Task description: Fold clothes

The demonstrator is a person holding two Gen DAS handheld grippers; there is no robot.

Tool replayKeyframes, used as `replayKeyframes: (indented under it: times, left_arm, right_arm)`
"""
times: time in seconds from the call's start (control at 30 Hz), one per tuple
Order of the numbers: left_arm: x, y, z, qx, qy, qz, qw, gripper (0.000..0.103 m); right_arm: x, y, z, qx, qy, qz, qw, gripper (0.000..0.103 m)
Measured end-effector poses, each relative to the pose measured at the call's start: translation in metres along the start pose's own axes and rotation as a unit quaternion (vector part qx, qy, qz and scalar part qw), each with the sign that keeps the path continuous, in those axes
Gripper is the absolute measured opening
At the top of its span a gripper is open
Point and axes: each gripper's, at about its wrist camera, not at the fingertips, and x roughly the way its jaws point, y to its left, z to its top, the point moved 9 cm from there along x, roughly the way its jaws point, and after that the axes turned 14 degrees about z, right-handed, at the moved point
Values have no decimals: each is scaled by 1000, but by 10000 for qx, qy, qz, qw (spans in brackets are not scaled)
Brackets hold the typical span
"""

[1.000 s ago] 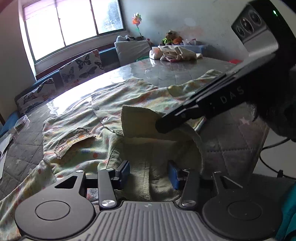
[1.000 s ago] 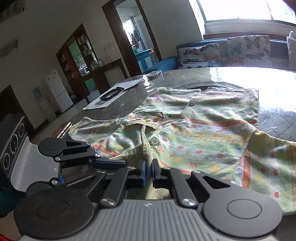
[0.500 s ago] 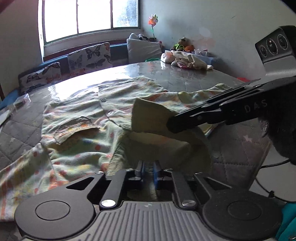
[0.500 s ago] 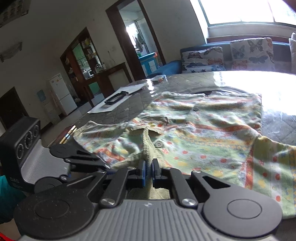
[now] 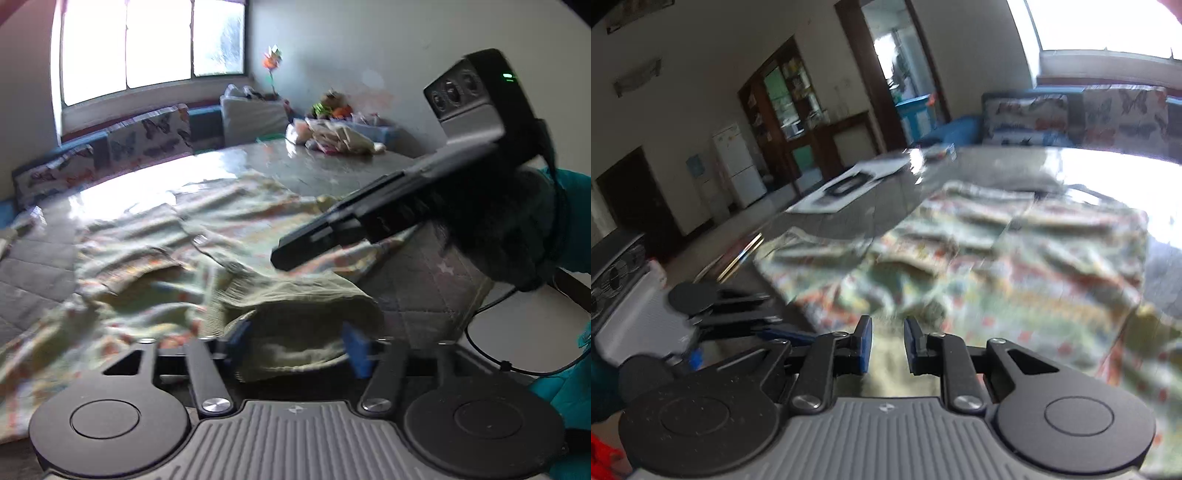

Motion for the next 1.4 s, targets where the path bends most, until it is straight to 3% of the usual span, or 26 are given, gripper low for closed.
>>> replayKeyframes:
  times: [0.03, 0.1, 0.27, 0.47, 0.57, 0.67, 0.9, 1.17, 1.23, 1.4]
  left_arm:
    - [-2, 2, 1, -26, -48, 45, 10000, 92]
    - [-6, 6, 4, -78, -144, 134, 9998, 103]
    - [-17, 16, 11, -207, -384, 357, 9984, 103]
    - [-9, 30, 10, -540, -291, 613, 9962, 103]
    - [-5, 38, 10, -716, -243, 720, 9945, 103]
    - [-5, 45, 12, -864, -296, 770, 9928, 103]
    - [0, 51, 26, -1239, -366, 772, 9886, 103]
    - [32, 36, 47, -1653, -131, 542, 9847, 103]
    - [38, 34, 48, -1724, -64, 531, 9836, 103]
    - [49, 30, 49, -1865, 78, 537, 9809, 103]
  right_arm:
    - [5, -3, 5, -82, 9, -111, 9999, 18]
    - [16, -8, 9, -264, 74, -299, 9992, 18]
    - [44, -18, 10, -694, 320, -643, 9950, 18]
    - [63, -26, -4, -929, 585, -821, 9906, 19]
    - [56, -21, -10, -995, 600, -841, 9897, 20]
    - [50, -17, -16, -1061, 615, -861, 9887, 31]
    - [34, -6, -30, -1214, 649, -907, 9863, 36]
    - [18, -9, -41, -850, 516, -846, 9914, 64]
    - [14, -15, -41, -585, 417, -820, 9940, 85]
    - [12, -15, -46, -460, 394, -605, 9963, 101]
